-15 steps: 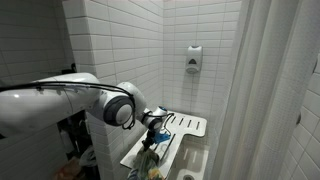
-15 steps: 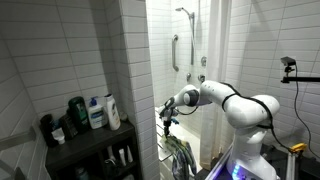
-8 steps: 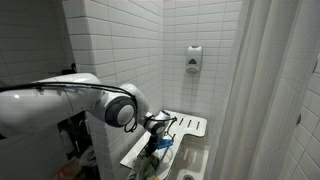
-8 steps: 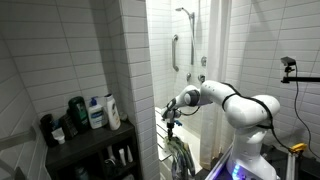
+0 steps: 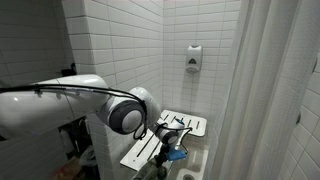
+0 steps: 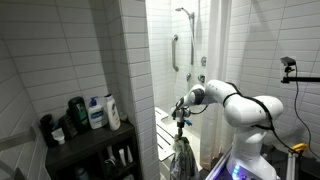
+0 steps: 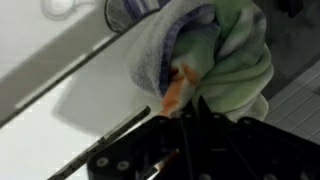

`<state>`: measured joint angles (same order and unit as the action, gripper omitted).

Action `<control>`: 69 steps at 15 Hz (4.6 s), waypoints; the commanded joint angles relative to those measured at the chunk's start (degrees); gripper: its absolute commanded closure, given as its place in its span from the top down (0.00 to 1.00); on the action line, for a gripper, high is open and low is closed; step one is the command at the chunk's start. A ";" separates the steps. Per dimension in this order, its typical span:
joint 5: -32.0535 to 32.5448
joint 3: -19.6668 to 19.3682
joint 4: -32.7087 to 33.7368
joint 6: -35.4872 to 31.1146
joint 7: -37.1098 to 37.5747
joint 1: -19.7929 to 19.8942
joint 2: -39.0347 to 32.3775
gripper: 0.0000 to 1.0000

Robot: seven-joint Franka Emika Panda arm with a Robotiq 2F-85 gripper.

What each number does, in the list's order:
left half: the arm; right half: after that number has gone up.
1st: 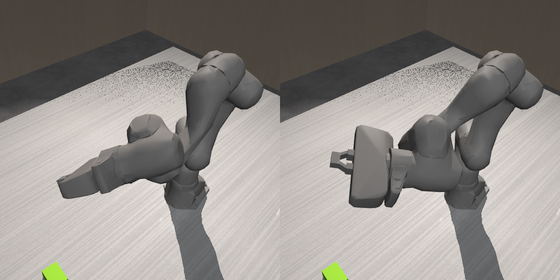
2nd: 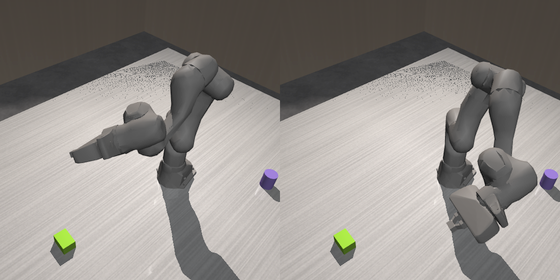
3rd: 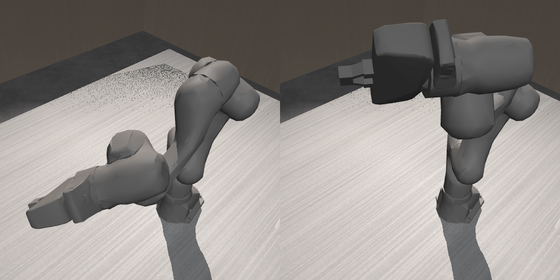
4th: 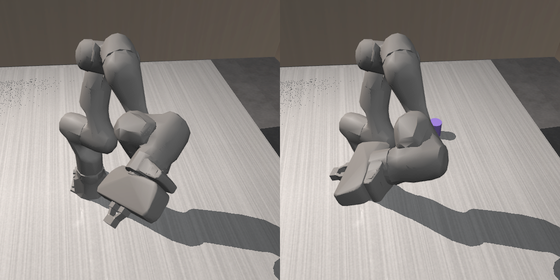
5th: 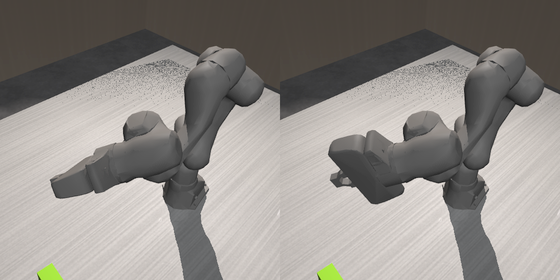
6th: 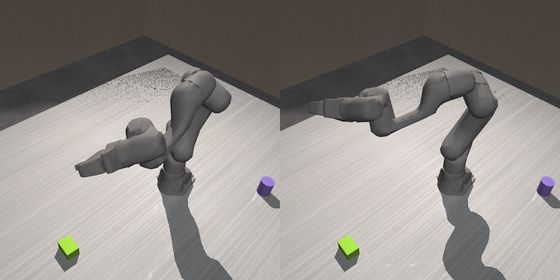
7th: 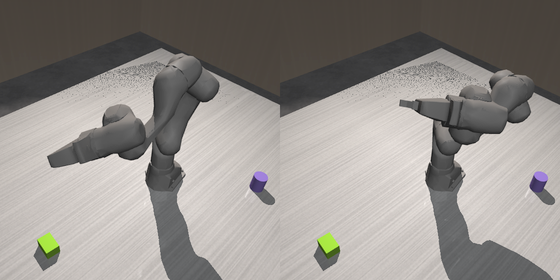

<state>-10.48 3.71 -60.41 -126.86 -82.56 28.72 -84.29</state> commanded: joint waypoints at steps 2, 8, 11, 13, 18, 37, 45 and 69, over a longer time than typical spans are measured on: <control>-0.17 -0.26 -0.95 -1.63 0.71 1.58 0.00 0.02; 1.22 1.41 -0.51 -1.20 1.45 -4.80 0.00 0.02; 2.52 1.93 0.24 -0.74 1.73 -10.08 0.00 0.02; 3.19 2.16 0.84 -0.40 2.19 -12.24 0.00 0.02; 2.91 1.87 4.53 -0.72 2.54 -11.51 0.04 0.02; 4.57 1.98 -21.78 -26.41 3.29 -7.22 20.96 0.07; 5.28 2.50 -21.04 -25.27 2.18 -6.38 20.07 0.02; 18.61 18.48 -83.09 -56.52 -23.78 8.79 67.93 0.02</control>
<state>7.98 19.28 -136.57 -182.15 -106.15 35.51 -25.58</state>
